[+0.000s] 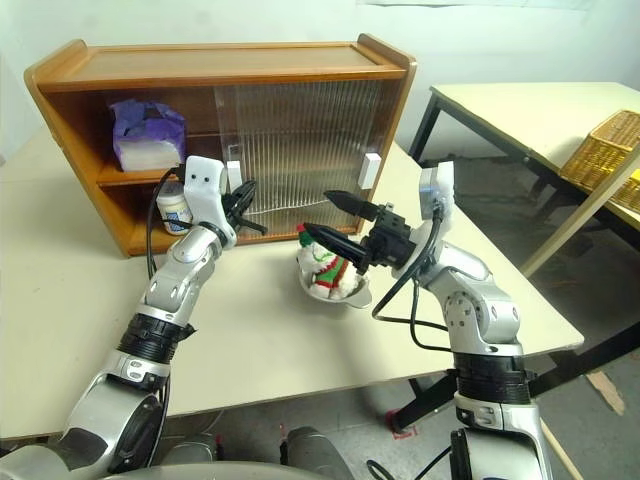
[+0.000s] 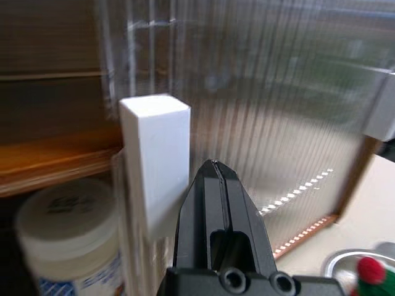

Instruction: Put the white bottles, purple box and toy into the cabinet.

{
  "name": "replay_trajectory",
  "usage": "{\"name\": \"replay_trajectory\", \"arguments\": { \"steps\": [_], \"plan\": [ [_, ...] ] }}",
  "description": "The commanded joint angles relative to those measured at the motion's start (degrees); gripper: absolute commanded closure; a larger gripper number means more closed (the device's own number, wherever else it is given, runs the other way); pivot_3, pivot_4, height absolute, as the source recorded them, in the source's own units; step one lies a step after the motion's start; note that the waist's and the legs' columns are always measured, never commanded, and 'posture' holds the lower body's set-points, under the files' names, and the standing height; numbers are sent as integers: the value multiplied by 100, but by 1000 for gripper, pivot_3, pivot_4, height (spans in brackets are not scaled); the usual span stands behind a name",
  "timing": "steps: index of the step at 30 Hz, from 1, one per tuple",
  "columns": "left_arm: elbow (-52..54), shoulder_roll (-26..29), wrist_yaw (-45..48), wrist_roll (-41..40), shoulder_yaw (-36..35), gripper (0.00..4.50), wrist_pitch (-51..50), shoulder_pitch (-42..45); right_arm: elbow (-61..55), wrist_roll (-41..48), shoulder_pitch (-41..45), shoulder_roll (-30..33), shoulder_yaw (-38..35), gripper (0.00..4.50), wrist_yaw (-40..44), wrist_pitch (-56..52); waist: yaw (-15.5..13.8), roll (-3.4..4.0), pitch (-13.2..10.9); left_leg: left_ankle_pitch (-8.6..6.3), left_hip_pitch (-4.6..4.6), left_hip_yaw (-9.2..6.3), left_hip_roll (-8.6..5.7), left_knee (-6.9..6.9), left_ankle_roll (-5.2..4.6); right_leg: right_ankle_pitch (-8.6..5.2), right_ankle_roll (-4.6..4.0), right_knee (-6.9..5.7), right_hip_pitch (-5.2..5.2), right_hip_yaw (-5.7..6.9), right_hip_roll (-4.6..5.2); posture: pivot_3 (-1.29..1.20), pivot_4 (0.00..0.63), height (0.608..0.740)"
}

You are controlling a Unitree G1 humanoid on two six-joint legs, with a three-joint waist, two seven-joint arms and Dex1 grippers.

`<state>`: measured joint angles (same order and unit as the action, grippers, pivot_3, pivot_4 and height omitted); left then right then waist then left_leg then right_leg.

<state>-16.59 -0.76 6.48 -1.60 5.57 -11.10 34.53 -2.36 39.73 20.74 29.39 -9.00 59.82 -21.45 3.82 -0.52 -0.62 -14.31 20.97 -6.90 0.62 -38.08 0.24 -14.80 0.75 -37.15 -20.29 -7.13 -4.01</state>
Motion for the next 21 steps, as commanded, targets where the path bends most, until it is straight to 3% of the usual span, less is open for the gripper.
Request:
{"name": "replay_trajectory", "arguments": {
  "steps": [1, 21],
  "plan": [
    [149, -18, -248, 68, -152, 4486, -28, -82, -81, 32, 15, 33, -34, 0, 1, -44, 5, -1, -1, 0, 0, 0, 0, 0, 0, 0, 0, 0, 0, 0, 0, -122, 0, 740],
    [1139, 215, -1307, 231, -778, 4486, -480, -668, -21, 64, 92, 47, 19, 0, 53, -106, 50, -2, -2, 1, -5, 2, -1, 0, -1, 1, -3, -2, 0, 0, -1, -98, 0, 740]
  ]
}}
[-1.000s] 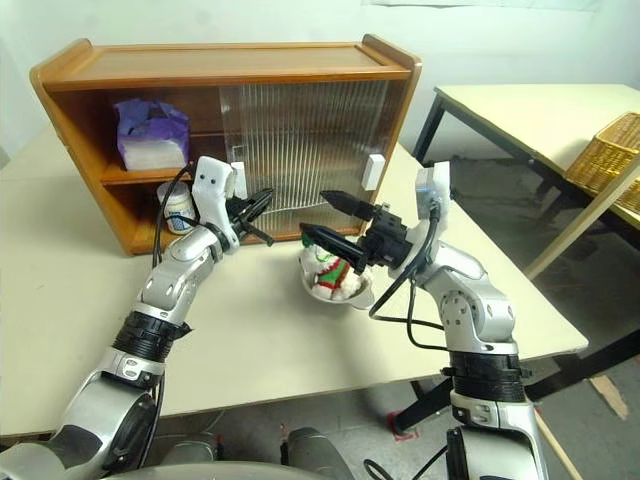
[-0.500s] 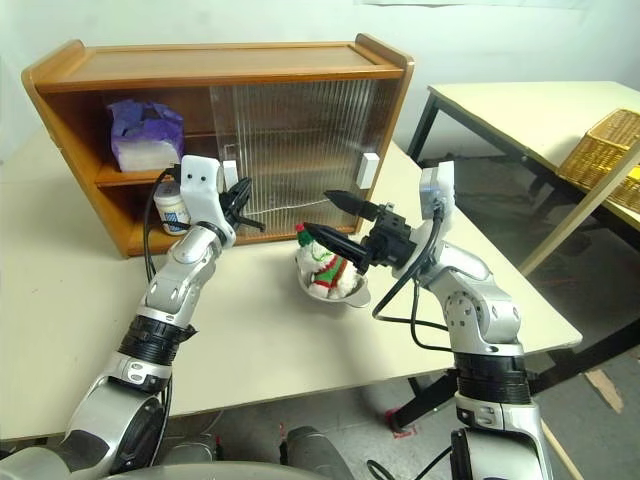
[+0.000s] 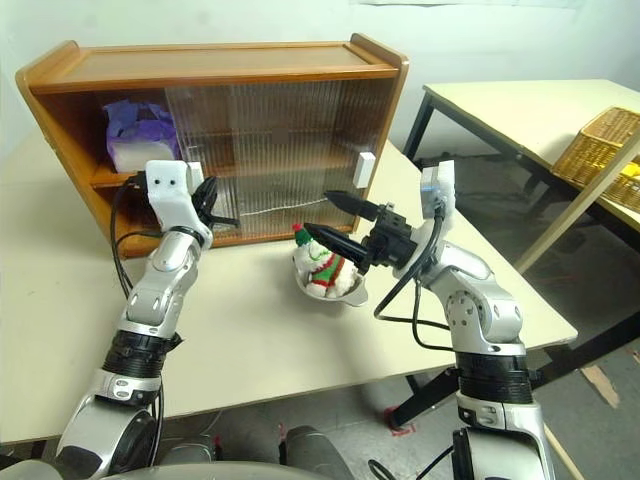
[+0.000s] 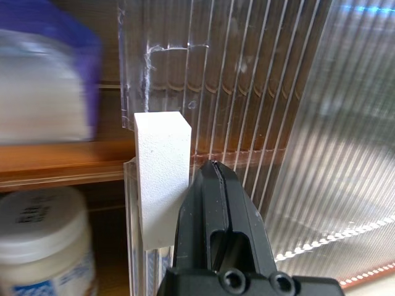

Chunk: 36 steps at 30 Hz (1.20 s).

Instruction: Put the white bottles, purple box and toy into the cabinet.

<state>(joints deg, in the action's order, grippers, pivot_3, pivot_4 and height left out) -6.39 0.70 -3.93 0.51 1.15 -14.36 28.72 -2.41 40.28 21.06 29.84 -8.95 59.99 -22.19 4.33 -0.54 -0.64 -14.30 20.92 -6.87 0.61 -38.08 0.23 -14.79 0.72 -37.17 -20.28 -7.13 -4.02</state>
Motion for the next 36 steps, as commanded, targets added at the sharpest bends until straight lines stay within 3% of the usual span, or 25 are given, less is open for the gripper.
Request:
{"name": "replay_trajectory", "arguments": {
  "steps": [1, 29, 32, 36],
  "plan": [
    [168, 74, -300, 4, -389, 4486, -181, -118, -4, 6, 69, -3, 20, 0, 40, -29, 0, 0, 0, 1, -1, 0, 0, 0, -1, 2, -2, 0, 0, 0, 0, -95, 0, 740],
    [955, 781, -1044, 70, -1497, 4486, -567, -718, 387, -126, 345, -138, 125, 0, 271, 41, -92, -3, -2, 4, -13, -5, -2, 9, -3, 8, -16, -3, 2, -4, -3, -40, 0, 740],
    [928, 799, -887, -13, -1415, 4486, -549, -702, 413, -145, 371, -149, 132, 0, 285, 44, -85, -5, -4, 3, -16, -5, -1, 10, -2, 10, -20, -3, 2, -4, -5, -40, 0, 740],
    [985, 830, 247, -516, -930, 4316, -420, -706, 434, -156, 388, -152, 131, 0, 297, 50, -137, -6, -4, 3, -16, -9, 0, 13, -2, 10, -22, -3, 2, -3, -6, -38, 0, 740]
  ]
}}
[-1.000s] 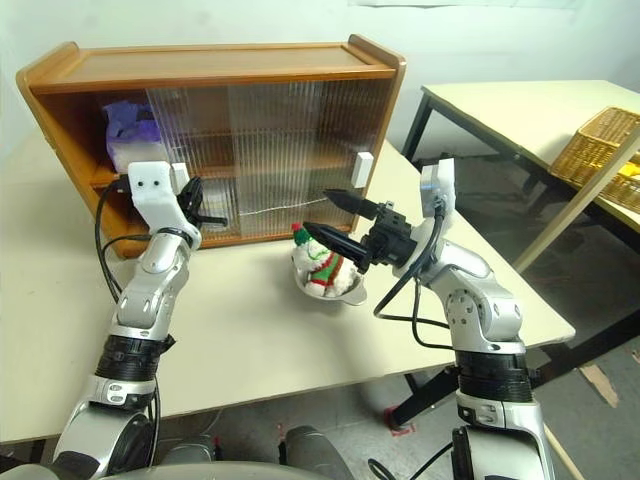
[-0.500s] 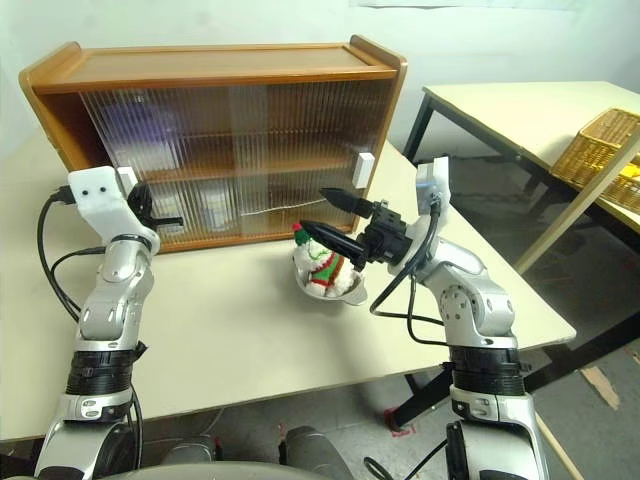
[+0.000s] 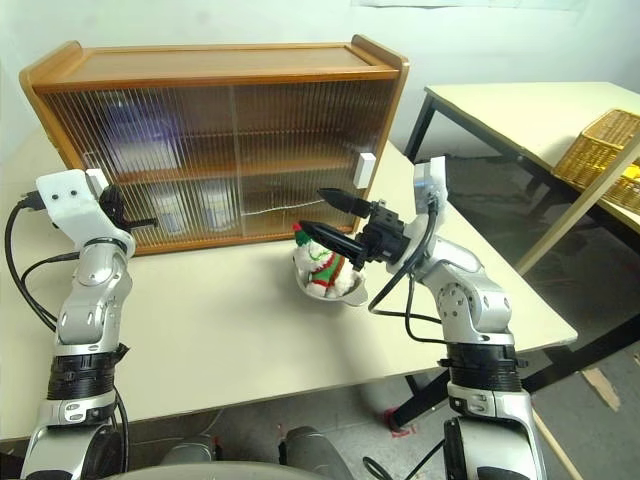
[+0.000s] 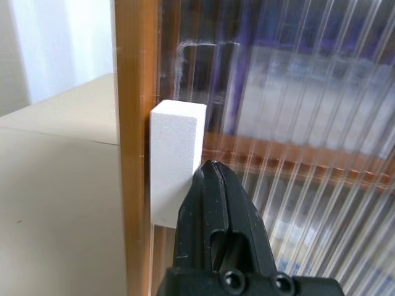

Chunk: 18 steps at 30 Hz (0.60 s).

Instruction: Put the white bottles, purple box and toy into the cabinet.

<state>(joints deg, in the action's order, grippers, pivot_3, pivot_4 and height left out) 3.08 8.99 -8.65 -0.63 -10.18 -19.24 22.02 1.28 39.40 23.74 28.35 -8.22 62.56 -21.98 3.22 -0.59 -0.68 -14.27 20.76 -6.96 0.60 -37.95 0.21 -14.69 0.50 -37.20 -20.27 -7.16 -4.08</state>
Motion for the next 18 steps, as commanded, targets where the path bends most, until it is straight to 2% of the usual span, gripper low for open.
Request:
{"name": "replay_trajectory", "arguments": {
  "steps": [1, 4, 7, 10, 13, 15, 18],
  "plan": [
    [65, -8, 992, -539, 296, 4125, 81, -41, 75, -71, 124, -1, 57, 0, 44, 33, -59, 0, 0, 0, 2, 0, 0, 0, 0, 0, -1, 0, 0, 0, 1, -38, 0, 740],
    [199, 84, 1924, -952, 564, 3273, 151, -95, 102, -85, 129, 1, 55, 0, 51, 45, -174, -2, -1, -4, 9, -1, -2, -7, 7, 0, -4, 1, 0, -2, 4, -41, 0, 740],
    [376, 280, 2757, -1408, 654, 2168, 159, -177, 126, -97, 126, 7, 37, 0, 47, 61, -228, -3, -1, -11, 16, -1, -3, -9, 18, -3, -15, 1, -5, -3, 8, -44, 0, 740],
    [583, 551, 3569, -2158, 479, 1111, -118, -250, 151, -127, 116, 11, -1, 0, 15, 114, -224, -2, -1, -18, 23, -6, 0, -7, 31, 10, -46, 0, -14, -4, 7, -49, 0, 740],
    [681, 1073, 4395, -2828, 217, 26, -336, -333, 191, -181, 84, 32, -82, 0, -61, 209, -200, -1, 0, -24, 21, -8, 7, 3, 39, 17, -77, -2, -20, -1, 2, -56, 0, 740],
    [638, 1475, 4830, -3089, 52, 5, -437, -391, 222, -215, 60, 51, -161, 180, -154, 263, -196, 1, 1, -25, 20, -9, 12, 10, 39, 15, -82, -3, -23, 1, -1, -65, 0, 740],
    [534, 2015, 5425, -3427, -172, 0, -551, -462, 292, -281, 32, 113, -293, 1041, -320, 330, -181, 1, 1, -25, 20, -16, 17, 13, 39, 13, -86, -3, -26, 0, -2, -74, 0, 740]
  ]
}}
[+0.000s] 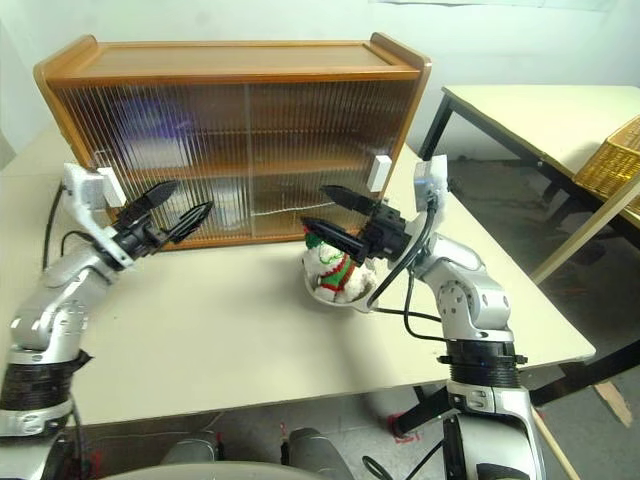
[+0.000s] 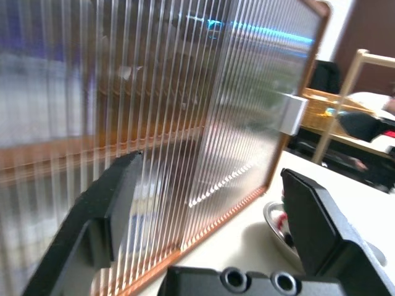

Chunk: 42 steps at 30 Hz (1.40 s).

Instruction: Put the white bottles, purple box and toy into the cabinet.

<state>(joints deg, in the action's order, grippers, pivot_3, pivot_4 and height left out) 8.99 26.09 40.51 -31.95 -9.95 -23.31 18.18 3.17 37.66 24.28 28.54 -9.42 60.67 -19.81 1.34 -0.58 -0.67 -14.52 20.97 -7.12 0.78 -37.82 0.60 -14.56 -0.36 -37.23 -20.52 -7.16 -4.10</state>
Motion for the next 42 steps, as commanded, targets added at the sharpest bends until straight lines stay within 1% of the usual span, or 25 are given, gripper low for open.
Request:
{"name": "replay_trajectory", "arguments": {
  "steps": [1, 5, 9, 15, 22, 24, 28, 34, 42],
  "plan": [
    [-79, 394, 606, -355, -220, 0, -166, -88, 124, -121, -26, 110, -195, 1422, -151, 129, 6, 1, 0, 0, 1, -3, 1, 0, 0, -1, 0, 1, -1, -2, 1, -77, 0, 740],
    [-164, 811, 1113, -528, -351, 0, -217, -210, 435, -430, -52, 206, -327, 2924, -364, 566, 11, 2, 1, -2, 3, -44, 15, -1, -1, -4, -7, 1, -1, -28, 12, -83, 0, 740],
    [-221, 987, 1277, -526, -408, 0, -167, -316, 981, -710, 36, 312, -404, 4465, -452, 1001, 38, 8, 4, -6, 19, -47, 59, -1, 4, -3, -10, 0, -24, -29, 16, -82, 0, 740],
    [-139, 1008, 1460, -482, -443, 0, -29, -558, 2018, -1090, 375, 505, -421, 4465, -511, 1582, 83, 23, 8, -9, 46, -41, 84, 11, 7, 9, -35, 0, -65, -13, -5, -68, 0, 740],
    [56, 939, 1433, -550, -487, 0, -31, -756, 3615, -1630, 1223, 554, -368, 4465, -769, 2415, 87, 37, 7, -8, 44, -40, 107, 14, 5, 15, -23, 0, -65, -9, -14, -43, 0, 740],
    [111, 893, 1404, -599, -536, 0, -16, -774, 4060, -1784, 1448, 549, -344, 4465, -873, 2620, 80, 38, 7, -7, 43, -40, 145, 12, 3, 17, -22, 0, -64, -9, -13, -35, 0, 740],
    [159, 878, 1418, -612, -552, 0, 75, -811, 4673, -1955, 1769, 511, -345, 4465, -966, 2941, 47, 43, 6, -6, 43, -37, 150, 11, 1, 25, -26, 0, -64, -9, -13, -29, 0, 740],
    [181, 815, 1424, -662, -554, 0, 230, -793, 5221, -2091, 2058, 470, -346, 4465, -1019, 3200, 34, 46, 5, -6, 43, -37, 153, 13, 1, 33, -41, 1, -65, -7, -13, -25, 0, 740],
    [125, 680, 1516, -728, -610, 0, 638, -658, 5449, -2175, 2123, 399, -361, 4465, -1099, 3318, 37, 46, 5, -6, 43, -37, 154, 12, 1, 35, -38, 1, -64, -7, -12, -26, 0, 740]
  ]
}}
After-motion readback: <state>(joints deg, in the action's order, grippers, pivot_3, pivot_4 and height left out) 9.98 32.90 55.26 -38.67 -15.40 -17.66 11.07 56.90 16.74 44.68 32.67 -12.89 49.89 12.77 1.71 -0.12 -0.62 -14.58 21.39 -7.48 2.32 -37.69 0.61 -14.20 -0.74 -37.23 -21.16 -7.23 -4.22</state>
